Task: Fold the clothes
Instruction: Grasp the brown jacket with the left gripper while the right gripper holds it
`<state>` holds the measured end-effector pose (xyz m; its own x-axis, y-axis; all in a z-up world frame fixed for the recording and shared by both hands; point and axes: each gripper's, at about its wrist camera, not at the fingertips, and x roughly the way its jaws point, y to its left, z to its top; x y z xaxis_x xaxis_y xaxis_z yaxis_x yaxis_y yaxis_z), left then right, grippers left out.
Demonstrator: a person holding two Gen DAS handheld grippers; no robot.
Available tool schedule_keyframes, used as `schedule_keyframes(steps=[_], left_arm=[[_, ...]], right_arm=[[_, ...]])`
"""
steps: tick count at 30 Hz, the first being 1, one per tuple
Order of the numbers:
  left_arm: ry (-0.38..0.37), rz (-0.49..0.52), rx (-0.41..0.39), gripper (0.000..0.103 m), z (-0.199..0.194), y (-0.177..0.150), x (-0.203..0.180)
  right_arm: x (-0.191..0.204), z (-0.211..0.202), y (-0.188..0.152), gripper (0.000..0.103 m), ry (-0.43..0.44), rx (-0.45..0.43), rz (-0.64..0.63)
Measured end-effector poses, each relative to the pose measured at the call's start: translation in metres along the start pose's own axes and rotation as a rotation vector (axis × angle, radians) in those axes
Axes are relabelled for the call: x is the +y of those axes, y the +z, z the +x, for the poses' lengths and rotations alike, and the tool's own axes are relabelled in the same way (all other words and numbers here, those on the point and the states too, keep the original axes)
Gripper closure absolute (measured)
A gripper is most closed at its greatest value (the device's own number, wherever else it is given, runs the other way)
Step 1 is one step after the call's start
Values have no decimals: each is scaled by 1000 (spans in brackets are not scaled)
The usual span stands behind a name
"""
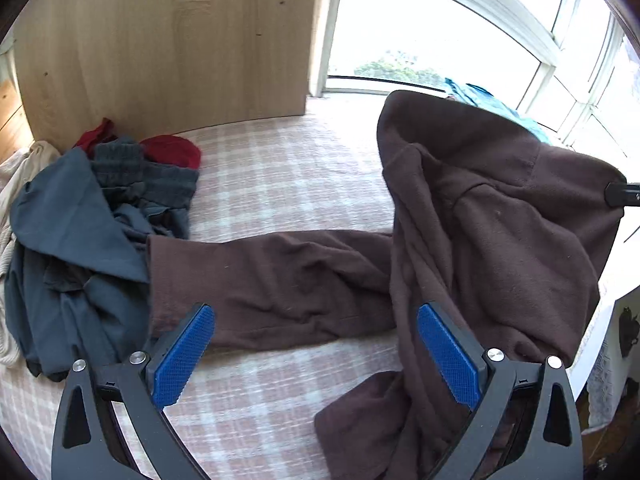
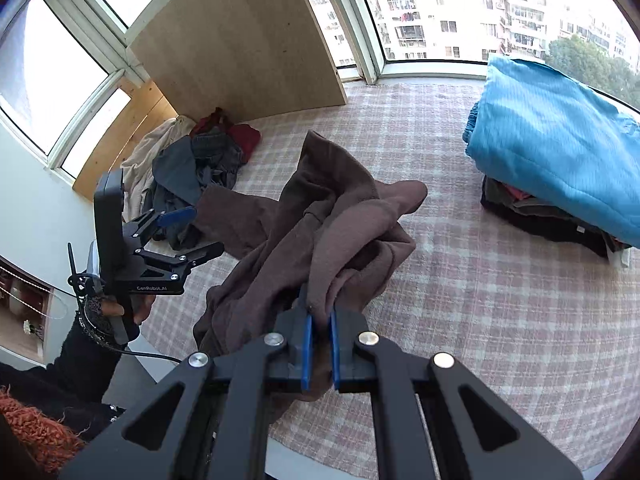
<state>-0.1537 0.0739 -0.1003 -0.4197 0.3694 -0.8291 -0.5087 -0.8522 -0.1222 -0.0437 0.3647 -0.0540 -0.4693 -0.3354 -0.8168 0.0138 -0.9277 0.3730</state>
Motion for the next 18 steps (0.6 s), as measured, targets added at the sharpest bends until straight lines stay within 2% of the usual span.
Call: schedule_keyframes(steps=[3, 6, 9, 14, 15, 16, 17, 18], left_arm=[[-7, 109, 7, 1, 18, 19, -43], [6, 182, 54, 1, 46, 38, -78], [-120, 149, 164, 3, 61, 50, -99], [-110, 215, 215, 3, 75, 50, -130], [-108, 229, 226, 9, 78, 50, -136], [-127, 231, 244, 33, 83, 50, -140], [-190, 209, 278, 48, 90, 48, -139], [-241, 185, 294, 70, 93, 47, -137]], right_arm=[[-7, -1, -9, 96, 3, -13, 19], [-11, -3, -15, 96, -2, -31, 25], [-12, -2, -16, 96, -11, -44, 16], [-12, 2, -16, 96, -17, -58, -4], [-12, 4, -16, 96, -24, -58, -7], [-15, 6, -16, 96, -31, -56, -4], [-17, 7, -17, 96, -28, -57, 4], [-20, 7, -17, 96, -23, -61, 14]])
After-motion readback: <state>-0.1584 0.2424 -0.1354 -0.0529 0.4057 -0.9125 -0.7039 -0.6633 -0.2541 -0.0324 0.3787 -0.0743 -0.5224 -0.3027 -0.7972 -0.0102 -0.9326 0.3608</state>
